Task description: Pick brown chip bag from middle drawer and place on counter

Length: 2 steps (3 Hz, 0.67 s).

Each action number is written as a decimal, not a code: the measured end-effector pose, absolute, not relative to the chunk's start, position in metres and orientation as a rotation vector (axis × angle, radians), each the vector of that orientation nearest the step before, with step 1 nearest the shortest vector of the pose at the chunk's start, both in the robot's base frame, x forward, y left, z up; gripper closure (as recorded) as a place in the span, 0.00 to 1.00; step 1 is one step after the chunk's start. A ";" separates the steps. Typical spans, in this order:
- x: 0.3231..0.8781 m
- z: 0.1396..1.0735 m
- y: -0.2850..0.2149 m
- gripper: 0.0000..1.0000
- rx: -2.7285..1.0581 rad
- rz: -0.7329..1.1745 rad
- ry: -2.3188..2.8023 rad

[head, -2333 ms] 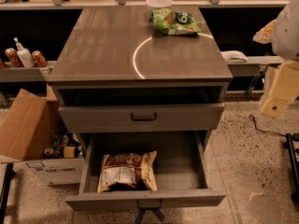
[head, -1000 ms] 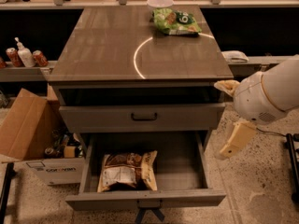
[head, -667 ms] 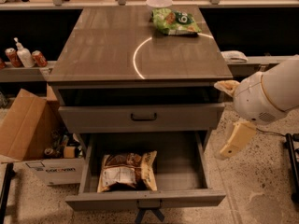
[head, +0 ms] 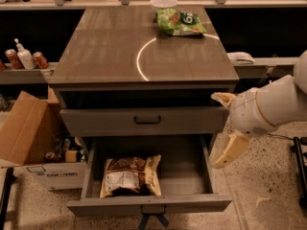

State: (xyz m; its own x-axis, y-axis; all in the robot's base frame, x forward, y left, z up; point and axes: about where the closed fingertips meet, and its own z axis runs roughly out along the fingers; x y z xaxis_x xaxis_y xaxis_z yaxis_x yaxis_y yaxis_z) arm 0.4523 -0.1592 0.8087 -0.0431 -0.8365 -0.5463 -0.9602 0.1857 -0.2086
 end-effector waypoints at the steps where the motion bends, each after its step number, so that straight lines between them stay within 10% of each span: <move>1: 0.462 0.760 -0.145 0.00 -1.658 0.412 1.854; 2: 0.471 0.710 -0.121 0.00 -1.660 0.583 1.819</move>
Offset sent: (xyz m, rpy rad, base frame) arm 0.0312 0.0620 -0.1589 0.2981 0.2053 0.1570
